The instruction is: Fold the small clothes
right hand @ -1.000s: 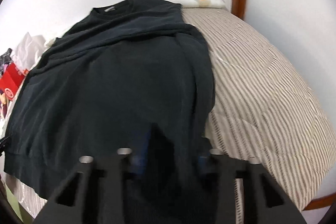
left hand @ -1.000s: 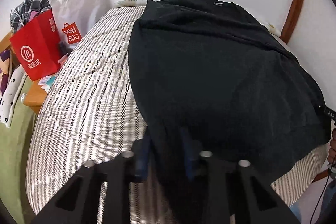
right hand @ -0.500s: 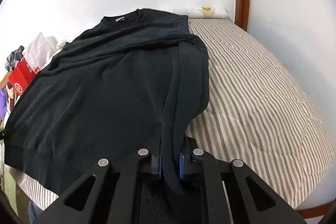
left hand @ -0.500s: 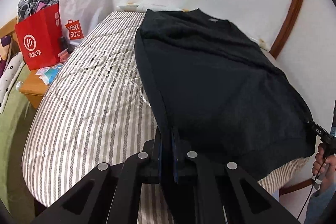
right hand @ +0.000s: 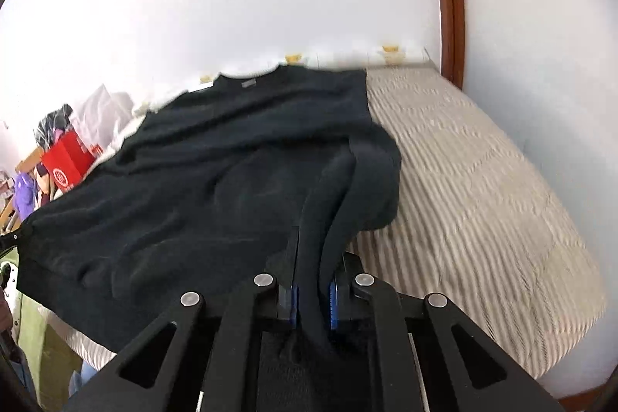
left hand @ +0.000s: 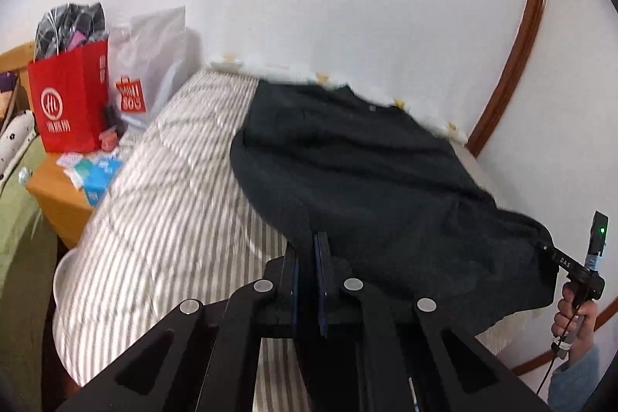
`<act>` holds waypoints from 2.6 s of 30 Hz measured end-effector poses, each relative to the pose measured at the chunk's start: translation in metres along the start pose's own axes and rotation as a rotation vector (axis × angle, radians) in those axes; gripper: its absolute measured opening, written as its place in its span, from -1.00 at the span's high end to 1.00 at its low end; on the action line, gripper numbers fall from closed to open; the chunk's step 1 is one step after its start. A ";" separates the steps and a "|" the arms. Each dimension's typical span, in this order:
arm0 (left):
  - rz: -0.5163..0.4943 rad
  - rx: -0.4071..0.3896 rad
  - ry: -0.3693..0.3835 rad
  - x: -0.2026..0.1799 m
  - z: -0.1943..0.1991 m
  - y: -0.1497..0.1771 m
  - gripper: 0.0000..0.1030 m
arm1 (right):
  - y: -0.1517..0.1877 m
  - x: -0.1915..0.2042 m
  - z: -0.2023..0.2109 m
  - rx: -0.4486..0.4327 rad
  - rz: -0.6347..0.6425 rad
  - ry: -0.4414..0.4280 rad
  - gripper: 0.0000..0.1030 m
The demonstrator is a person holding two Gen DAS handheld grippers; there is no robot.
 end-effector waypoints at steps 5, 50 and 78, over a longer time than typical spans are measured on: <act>0.002 -0.037 -0.028 -0.003 -0.007 -0.038 0.86 | -0.039 0.001 0.000 -0.051 -0.012 -0.037 0.79; -0.030 0.111 -0.203 0.017 -0.234 -0.144 0.80 | -0.159 -0.019 -0.233 0.165 -0.093 -0.089 0.47; 0.075 0.252 -0.031 0.013 -0.167 -0.035 0.08 | -0.053 -0.044 -0.147 0.237 -0.196 -0.007 -0.01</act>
Point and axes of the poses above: each gripper's, at about its wrist camera, not at the fingertips, and z roughly against the way its jaws point, x to its left, y to its underside, the point moved 10 cm from there along -z, roughly the way its jaws point, and after that the axes turned 2 degrees about -y, right-handed, at the moved point
